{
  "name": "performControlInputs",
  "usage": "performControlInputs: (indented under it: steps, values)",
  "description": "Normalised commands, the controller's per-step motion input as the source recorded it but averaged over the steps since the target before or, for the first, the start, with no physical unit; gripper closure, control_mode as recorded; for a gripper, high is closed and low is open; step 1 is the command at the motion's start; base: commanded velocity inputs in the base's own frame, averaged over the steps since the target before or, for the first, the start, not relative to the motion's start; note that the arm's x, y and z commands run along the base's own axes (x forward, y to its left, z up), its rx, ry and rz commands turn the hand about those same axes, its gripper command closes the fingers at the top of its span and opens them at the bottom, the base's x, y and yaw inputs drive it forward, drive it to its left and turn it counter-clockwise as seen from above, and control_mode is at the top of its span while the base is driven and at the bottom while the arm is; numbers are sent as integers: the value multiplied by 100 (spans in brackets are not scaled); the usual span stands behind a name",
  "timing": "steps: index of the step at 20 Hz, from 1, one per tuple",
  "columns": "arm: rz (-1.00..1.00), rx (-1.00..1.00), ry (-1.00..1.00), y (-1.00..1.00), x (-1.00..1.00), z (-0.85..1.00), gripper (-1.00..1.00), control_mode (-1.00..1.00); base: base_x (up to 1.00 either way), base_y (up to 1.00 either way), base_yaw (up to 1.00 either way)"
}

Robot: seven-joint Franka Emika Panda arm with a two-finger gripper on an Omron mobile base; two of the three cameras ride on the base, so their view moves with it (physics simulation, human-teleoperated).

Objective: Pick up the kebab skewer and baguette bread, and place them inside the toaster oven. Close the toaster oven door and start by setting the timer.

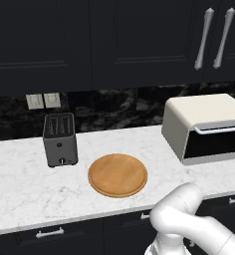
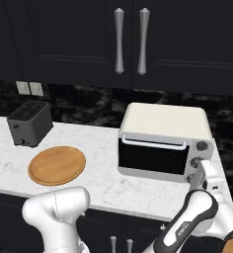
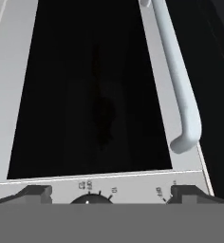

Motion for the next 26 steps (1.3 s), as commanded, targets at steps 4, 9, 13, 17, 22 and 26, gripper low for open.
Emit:
performControlInputs:
  steps: [4, 9, 13, 17, 22, 26]
  values:
    - [0, -24, -12, 0, 20, 0, -100, -100, 0, 0, 0]
    - [0, -21, -3, 2, 40, 0, -100, -100, 0, 0, 0]
    - [-1, -13, 0, -14, 14, -7, -100, -100, 0, 0, 0]
    - [-5, -3, 0, -25, 4, -19, -100, -100, 0, 0, 0]
    - [-11, 0, 1, -3, 18, -24, -100, -100, 0, 0, 0]
    - [-12, 0, 1, 0, 39, -15, -100, -100, 0, 0, 0]
